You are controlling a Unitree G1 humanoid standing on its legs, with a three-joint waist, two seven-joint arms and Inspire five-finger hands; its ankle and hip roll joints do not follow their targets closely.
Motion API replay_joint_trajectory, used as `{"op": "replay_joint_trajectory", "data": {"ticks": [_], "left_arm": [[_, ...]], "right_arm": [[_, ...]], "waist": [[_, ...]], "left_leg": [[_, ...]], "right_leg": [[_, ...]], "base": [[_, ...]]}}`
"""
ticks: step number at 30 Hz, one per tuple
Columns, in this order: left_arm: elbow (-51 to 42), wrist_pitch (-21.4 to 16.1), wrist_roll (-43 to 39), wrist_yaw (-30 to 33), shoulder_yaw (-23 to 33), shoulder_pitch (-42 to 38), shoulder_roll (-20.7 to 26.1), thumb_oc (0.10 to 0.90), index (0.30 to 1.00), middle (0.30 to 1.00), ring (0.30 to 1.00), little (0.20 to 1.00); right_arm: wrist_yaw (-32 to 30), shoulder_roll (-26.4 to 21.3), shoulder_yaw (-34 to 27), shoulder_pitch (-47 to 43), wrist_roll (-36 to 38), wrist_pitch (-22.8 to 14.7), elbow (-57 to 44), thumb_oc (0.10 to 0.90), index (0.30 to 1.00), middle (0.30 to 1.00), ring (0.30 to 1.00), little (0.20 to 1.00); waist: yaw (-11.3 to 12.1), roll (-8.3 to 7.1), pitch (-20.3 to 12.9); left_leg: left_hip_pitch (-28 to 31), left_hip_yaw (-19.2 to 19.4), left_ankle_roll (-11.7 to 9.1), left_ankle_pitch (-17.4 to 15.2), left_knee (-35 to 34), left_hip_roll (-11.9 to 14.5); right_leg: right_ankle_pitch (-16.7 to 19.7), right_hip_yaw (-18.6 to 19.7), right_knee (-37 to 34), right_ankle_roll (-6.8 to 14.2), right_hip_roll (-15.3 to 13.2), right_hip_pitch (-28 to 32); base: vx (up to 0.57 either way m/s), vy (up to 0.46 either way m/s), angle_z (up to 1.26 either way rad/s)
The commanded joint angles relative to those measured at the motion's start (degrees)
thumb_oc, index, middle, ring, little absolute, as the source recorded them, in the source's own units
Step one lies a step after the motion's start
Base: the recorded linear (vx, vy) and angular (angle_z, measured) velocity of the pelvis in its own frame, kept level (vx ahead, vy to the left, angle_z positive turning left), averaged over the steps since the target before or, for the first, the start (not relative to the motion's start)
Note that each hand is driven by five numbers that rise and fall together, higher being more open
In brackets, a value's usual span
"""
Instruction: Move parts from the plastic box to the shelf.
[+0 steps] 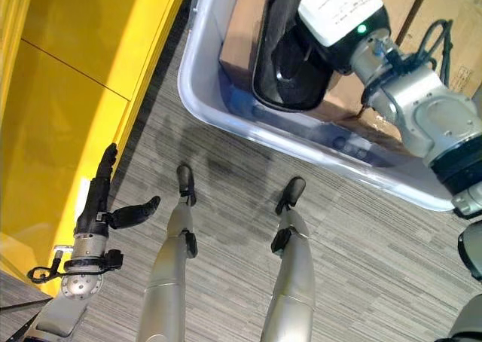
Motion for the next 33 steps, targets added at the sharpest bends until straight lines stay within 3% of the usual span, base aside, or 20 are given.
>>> {"op": "replay_joint_trajectory", "data": {"ticks": [1,9,16,18,19,26,33], "left_arm": [[-6.11,-3.36,3.69,3.06,2.6,-1.85,2.8,0.9,1.0,1.0,1.0,1.0],[-6.51,-3.56,3.09,2.28,2.24,-2.51,3.28,0.9,1.0,1.0,1.0,1.0],[-6.51,-2.93,3.52,1.19,2.21,-3.32,3.84,0.9,1.0,1.0,1.0,1.0],[-6.28,-2.91,3.73,0.66,1.94,-3.25,4.19,0.9,1.0,1.0,1.0,1.0],[-6.26,-2.89,4.53,-0.35,2.03,-3.58,4.77,0.9,1.0,1.0,1.0,1.0],[-6.21,-2.84,5.66,-2.01,3.03,-3.74,5.94,0.9,1.0,1.0,1.0,1.0],[-6.93,-3.49,9.5,-4.06,7.23,-2.41,7.16,0.9,1.0,1.0,1.0,1.0]], "right_arm": [[-0.77,0.46,3.19,-0.74,0.99,-1.27,-0.04,0.4,0.3,0.3,0.3,0.3],[-1.59,-0.47,0.81,1.11,1.01,-1.97,-5.44,0.4,0.3,0.3,0.3,0.3],[-2.25,-4.18,-4.84,5.23,2.16,-3.36,-14.07,0.4,0.3,0.3,0.3,0.3],[-2.5,-5.81,-6.99,7.04,2.59,-3.74,-16.71,0.4,0.3,0.3,0.3,0.3],[-3.15,-8.35,-10.73,9.47,3.69,-4.65,-20.45,0.4,0.3,0.3,0.3,0.3],[-2.28,-11.02,-19.11,16.31,6.25,-6.51,-26.78,0.4,0.3,0.3,0.3,0.3],[2.29,-7.6,-37.25,34.76,21.15,-10.7,-34.26,0.4,0.3,0.3,0.3,0.3]], "waist": [[-0.34,1.57,5.58],[-0.92,1.16,5.58],[-1.46,0.16,5.58],[-1.59,-0.2,5.58],[-2.08,-1.04,5.58],[-2.26,-2.27,5.42],[-4.45,-3.11,-3.77]], "left_leg": [[6.11,-1.46,-2.47,-6.61,6.31,3.38],[10.83,-1.04,-2.67,-6.47,5.57,3.42],[17.95,-0.88,-2.72,-6.32,4.55,3.48],[21.36,-0.81,-2.84,-6.69,4.01,3.49],[26.44,-0.61,-2.91,-6.41,2.9,3.61],[34.97,-0.49,-2.95,-6.52,1.07,4.03],[43.01,1.41,-3.48,-6.43,-2.84,5.16]], "right_leg": [[0.69,0.31,-1.65,5.56,-1.74,8.71],[1.12,-0.13,-2.58,5.79,-1.75,13.4],[1.6,-1.12,-3.72,6.1,-1.92,21.29],[1.27,-1.57,-4.09,6.33,-1.81,24.79],[1.59,-2.53,-5.6,6.43,-1.78,30.63],[1.67,-3.4,-8.74,6.71,-1.07,39.97],[2.14,-4.51,-15.04,7.63,-0.12,48.77]], "base": [[-0.03,0.004,-0.05],[-0.02,0.005,-0.04],[-0.01,0.0,0.07],[0.02,0.023,0.07],[0.01,0.023,0.08],[0.03,0.01,-0.05],[0.08,0.019,-0.06]]}}
